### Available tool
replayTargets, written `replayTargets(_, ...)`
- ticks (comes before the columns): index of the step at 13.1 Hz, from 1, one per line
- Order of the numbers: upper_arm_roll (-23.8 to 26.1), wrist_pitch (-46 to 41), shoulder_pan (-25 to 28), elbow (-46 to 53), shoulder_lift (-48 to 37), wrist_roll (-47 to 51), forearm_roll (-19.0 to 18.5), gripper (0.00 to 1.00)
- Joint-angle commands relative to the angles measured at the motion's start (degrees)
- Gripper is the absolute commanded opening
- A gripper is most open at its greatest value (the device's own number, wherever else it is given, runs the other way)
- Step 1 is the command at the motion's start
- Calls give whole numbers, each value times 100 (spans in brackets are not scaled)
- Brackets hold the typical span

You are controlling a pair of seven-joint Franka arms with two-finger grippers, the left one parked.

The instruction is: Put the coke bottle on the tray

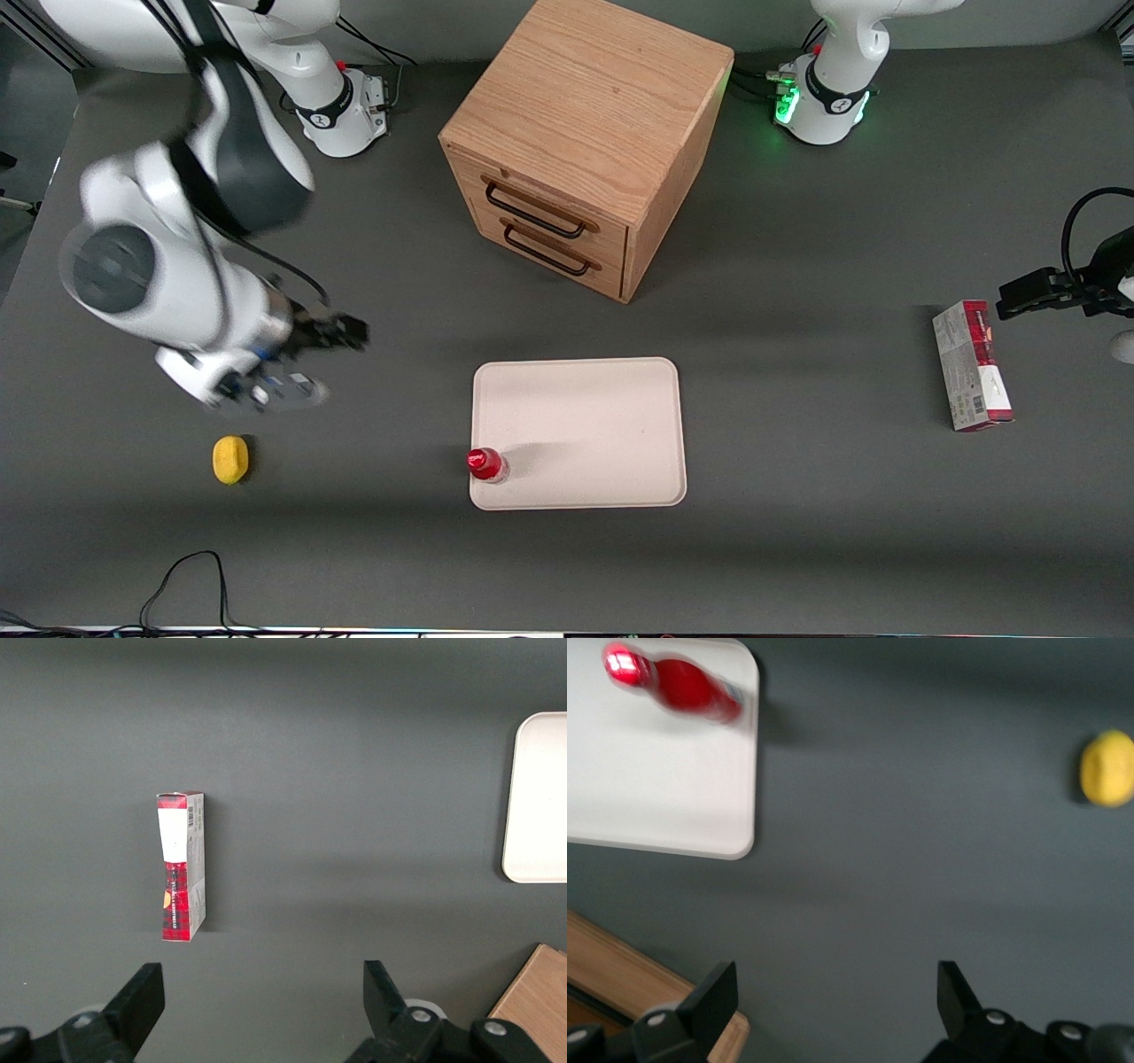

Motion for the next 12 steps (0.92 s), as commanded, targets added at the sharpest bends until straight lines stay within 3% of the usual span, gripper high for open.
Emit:
replayTargets(1,-467,211,-48,-1730,-1663,-603,235,100)
replayTargets(5,-1224,-661,-39,-1363,-1833,-1608,517,100)
replayTargets(11,-1260,-670,5,-1257,-1693,-1512,517,100)
replayTargets(12,-1522,-670,249,-1248,-1658,-1503,517,100)
